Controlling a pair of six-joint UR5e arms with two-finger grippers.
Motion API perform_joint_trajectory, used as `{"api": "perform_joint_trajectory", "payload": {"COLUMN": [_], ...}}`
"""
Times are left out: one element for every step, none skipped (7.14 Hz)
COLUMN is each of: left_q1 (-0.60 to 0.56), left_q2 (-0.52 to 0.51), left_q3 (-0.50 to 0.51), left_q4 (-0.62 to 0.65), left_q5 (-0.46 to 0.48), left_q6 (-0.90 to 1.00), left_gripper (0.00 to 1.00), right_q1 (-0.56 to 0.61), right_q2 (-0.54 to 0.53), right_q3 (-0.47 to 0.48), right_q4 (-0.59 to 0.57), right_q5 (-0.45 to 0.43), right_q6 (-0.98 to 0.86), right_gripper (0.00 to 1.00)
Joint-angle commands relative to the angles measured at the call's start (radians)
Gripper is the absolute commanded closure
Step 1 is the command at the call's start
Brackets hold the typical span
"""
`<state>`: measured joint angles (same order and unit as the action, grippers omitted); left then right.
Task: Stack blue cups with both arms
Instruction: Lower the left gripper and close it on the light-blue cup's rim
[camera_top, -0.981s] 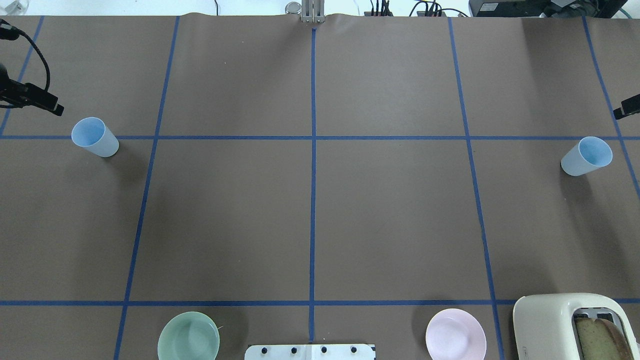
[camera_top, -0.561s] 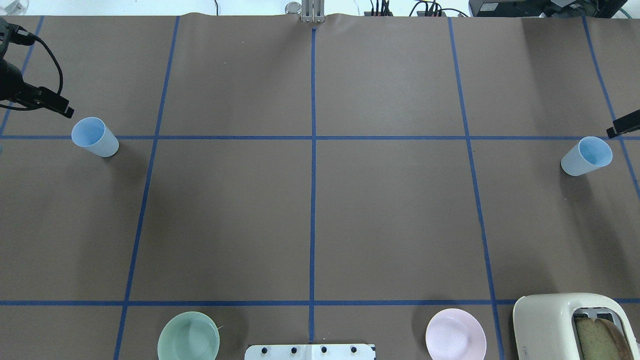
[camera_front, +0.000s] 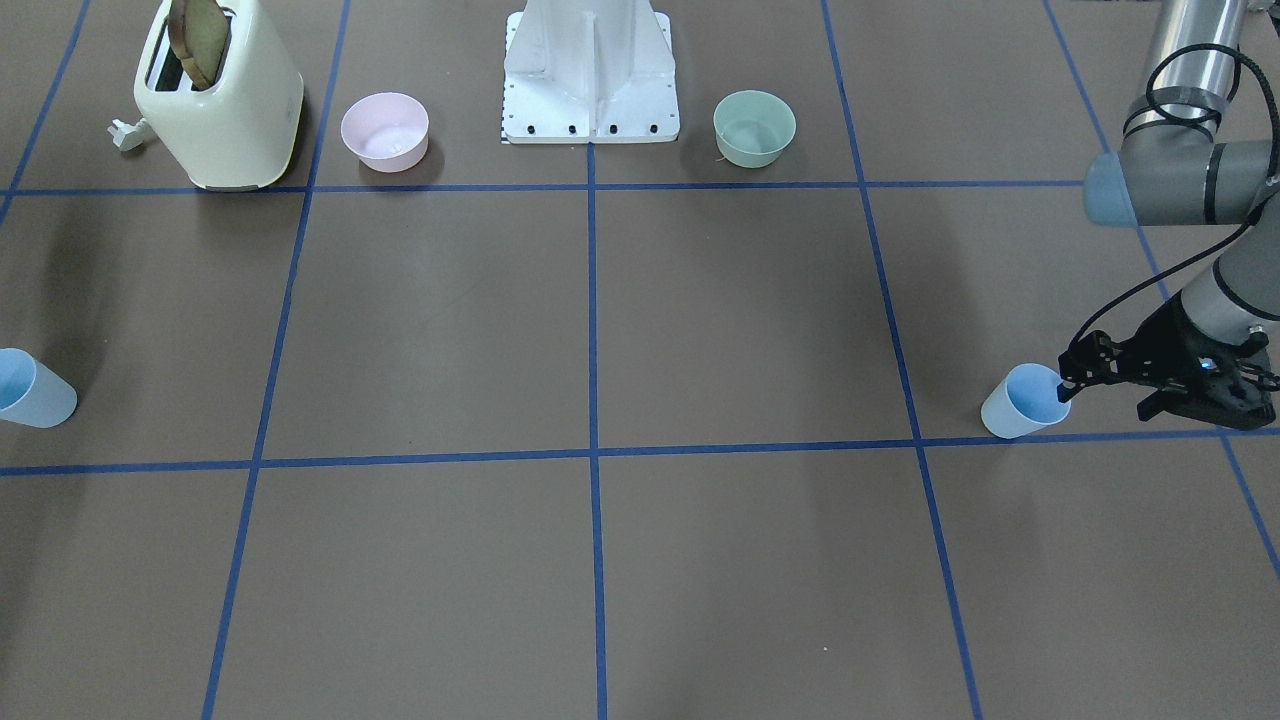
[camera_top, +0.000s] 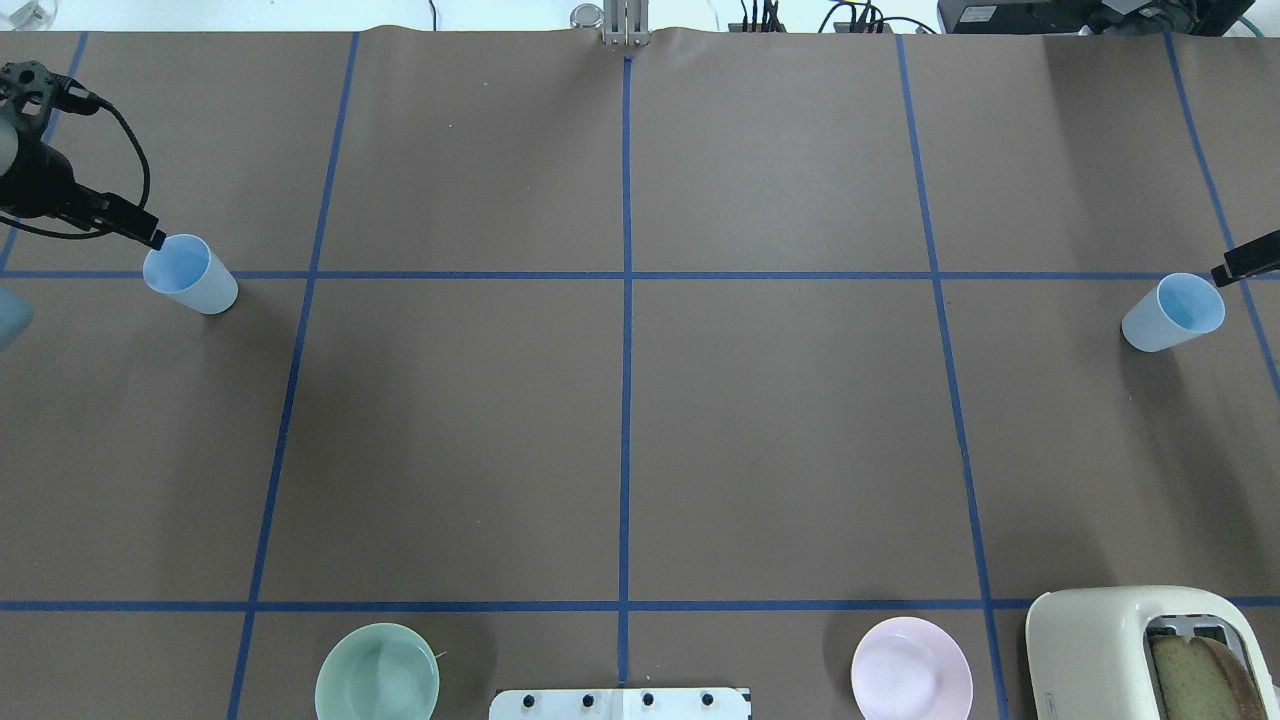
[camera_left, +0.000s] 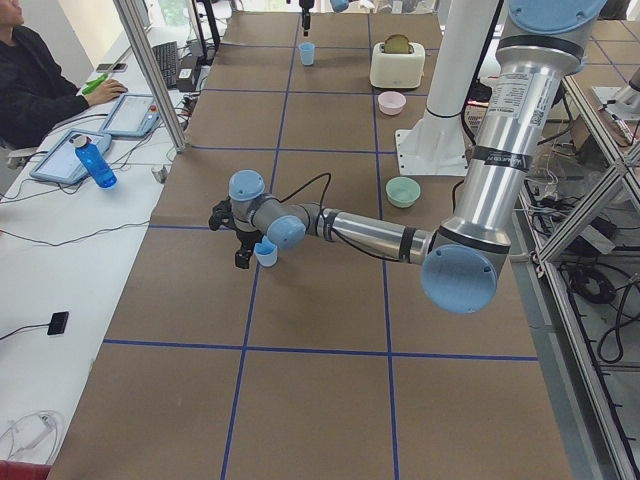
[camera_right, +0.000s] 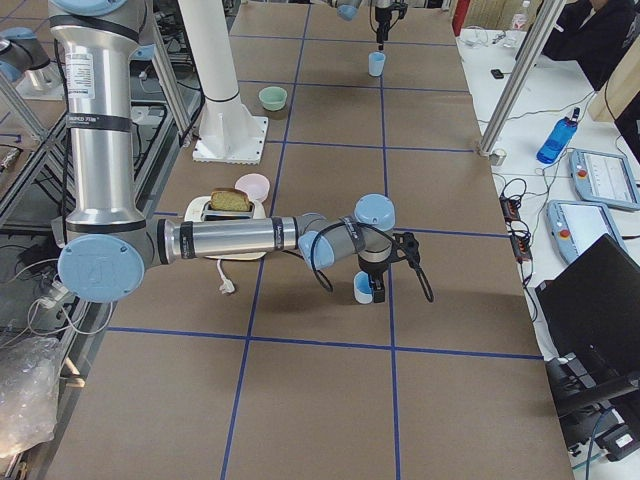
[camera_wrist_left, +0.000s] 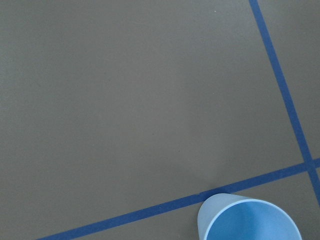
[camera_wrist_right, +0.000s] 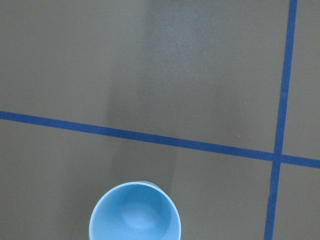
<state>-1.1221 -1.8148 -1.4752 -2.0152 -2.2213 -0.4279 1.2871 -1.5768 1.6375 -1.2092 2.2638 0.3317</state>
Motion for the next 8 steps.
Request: {"api": "perform_joint_trajectory", "payload": {"left_q1": [0.019, 0.028, 0.03, 0.031, 0.033, 0.033, 0.033, 0.038], "left_q2": [-0.015, -0.015, -0.015, -0.015, -0.014, -0.014, -0.014, -0.014], "left_q3": [0.026, 0.029, 0.033, 0.033, 0.036, 0.039, 0.039, 0.038], "left_q4": [-0.014, -0.016, -0.017, -0.019, -0.031, -0.031, -0.031, -0.033], "left_q5": [0.017, 0.023, 0.023, 0.032, 0.035, 0.035, 0.035, 0.035], "left_q6": [-0.012, -0.012, -0.012, -0.012, -0.012, -0.014, -0.017, -0.041], "left_gripper": [0.02, 0.02, 0.02, 0.02, 0.02, 0.03, 0.09, 0.18], "right_q1": [0.0, 0.0, 0.0, 0.0, 0.0, 0.0, 0.0, 0.0], "right_q2": [0.0, 0.0, 0.0, 0.0, 0.0, 0.0, 0.0, 0.0], "right_q3": [-0.001, -0.001, -0.001, -0.001, -0.001, -0.001, -0.001, -0.001], "right_q4": [0.008, 0.008, 0.008, 0.008, 0.008, 0.008, 0.008, 0.008], "right_q5": [0.0, 0.0, 0.0, 0.0, 0.0, 0.0, 0.0, 0.0], "right_q6": [0.001, 0.0, 0.003, 0.003, 0.001, 0.001, 0.001, 0.001], "right_gripper": [0.0, 0.0, 0.0, 0.0, 0.0, 0.0, 0.0, 0.0]}}
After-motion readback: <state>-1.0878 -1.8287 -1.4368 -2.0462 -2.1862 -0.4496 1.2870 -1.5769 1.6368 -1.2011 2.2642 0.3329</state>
